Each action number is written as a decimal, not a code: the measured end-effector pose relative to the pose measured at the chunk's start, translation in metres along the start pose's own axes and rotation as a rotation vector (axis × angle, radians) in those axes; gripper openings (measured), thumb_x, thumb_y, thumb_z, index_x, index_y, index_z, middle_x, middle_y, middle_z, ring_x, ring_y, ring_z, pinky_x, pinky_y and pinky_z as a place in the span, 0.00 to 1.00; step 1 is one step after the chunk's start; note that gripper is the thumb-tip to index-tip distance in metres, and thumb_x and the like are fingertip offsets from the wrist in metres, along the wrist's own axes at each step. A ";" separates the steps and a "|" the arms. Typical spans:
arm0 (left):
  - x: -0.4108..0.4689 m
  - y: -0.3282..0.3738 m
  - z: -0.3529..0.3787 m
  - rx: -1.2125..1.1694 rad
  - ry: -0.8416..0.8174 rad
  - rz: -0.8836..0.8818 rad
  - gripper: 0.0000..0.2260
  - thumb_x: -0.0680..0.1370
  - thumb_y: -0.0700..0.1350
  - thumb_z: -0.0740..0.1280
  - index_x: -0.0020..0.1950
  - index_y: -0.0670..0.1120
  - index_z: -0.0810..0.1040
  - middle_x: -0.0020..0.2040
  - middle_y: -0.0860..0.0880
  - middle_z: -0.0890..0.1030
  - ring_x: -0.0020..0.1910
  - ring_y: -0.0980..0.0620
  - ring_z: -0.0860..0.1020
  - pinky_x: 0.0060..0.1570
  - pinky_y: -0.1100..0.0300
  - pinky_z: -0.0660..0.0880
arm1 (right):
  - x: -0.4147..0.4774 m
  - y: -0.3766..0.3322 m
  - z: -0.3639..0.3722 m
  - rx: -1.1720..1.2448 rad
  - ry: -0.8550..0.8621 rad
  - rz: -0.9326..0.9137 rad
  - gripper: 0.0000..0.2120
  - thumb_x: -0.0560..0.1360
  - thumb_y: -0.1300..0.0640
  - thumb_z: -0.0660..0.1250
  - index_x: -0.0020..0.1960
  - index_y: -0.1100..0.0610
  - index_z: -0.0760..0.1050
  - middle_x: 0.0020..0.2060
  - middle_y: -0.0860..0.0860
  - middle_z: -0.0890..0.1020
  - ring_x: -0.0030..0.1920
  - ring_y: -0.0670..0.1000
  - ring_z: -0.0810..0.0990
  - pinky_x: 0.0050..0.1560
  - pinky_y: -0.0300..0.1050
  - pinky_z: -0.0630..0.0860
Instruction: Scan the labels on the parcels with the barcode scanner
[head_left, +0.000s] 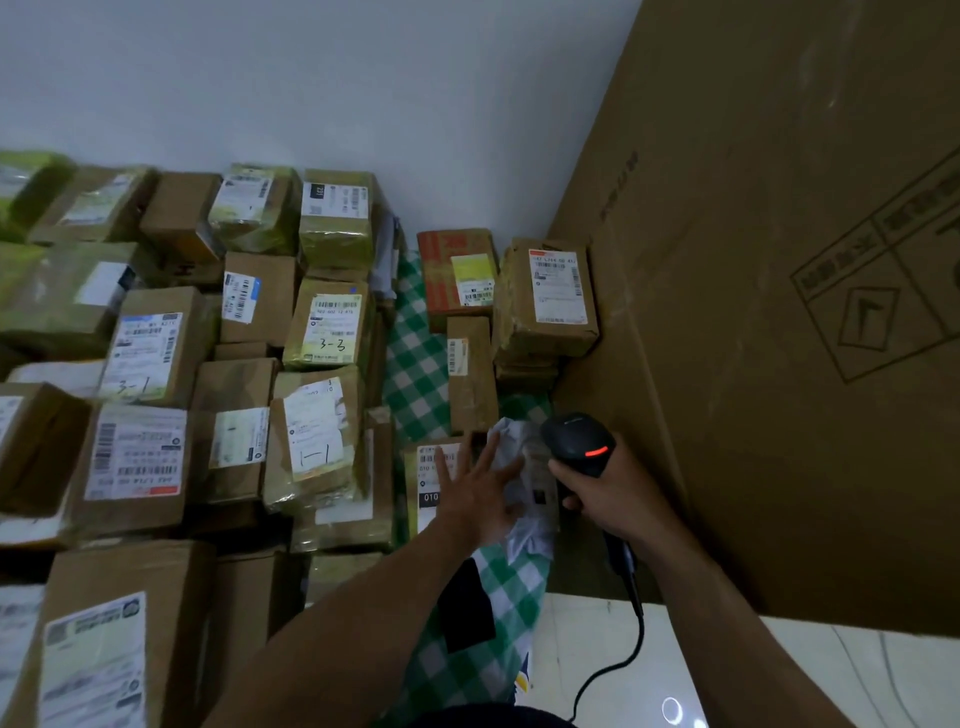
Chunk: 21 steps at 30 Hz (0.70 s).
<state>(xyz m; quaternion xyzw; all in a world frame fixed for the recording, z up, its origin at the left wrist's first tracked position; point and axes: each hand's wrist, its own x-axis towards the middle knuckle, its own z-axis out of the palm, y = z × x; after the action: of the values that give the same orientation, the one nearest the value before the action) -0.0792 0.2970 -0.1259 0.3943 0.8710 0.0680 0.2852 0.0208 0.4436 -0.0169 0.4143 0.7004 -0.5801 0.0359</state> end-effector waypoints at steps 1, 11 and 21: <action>-0.003 -0.005 0.003 -0.005 0.007 -0.017 0.30 0.80 0.63 0.61 0.81 0.66 0.55 0.82 0.53 0.32 0.80 0.40 0.29 0.72 0.27 0.33 | 0.001 0.001 0.000 0.008 -0.009 0.008 0.29 0.73 0.51 0.79 0.70 0.51 0.72 0.58 0.52 0.83 0.58 0.60 0.84 0.52 0.52 0.80; -0.005 -0.019 0.005 -0.018 0.060 0.153 0.25 0.84 0.62 0.54 0.82 0.62 0.57 0.83 0.57 0.40 0.82 0.46 0.33 0.77 0.33 0.35 | 0.009 -0.007 0.005 0.006 -0.014 0.056 0.26 0.76 0.55 0.77 0.70 0.53 0.70 0.54 0.55 0.84 0.41 0.51 0.84 0.41 0.47 0.79; 0.093 -0.053 -0.053 -0.782 0.336 -0.328 0.39 0.65 0.68 0.72 0.70 0.49 0.70 0.65 0.47 0.79 0.60 0.48 0.79 0.60 0.48 0.80 | 0.035 -0.040 0.008 0.010 0.073 -0.001 0.27 0.74 0.51 0.78 0.69 0.47 0.71 0.54 0.49 0.85 0.45 0.52 0.87 0.53 0.57 0.84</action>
<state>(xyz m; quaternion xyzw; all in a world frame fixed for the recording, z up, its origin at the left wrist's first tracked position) -0.1911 0.3342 -0.1413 0.0973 0.8651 0.4086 0.2743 -0.0301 0.4564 -0.0067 0.4350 0.6986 -0.5681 0.0082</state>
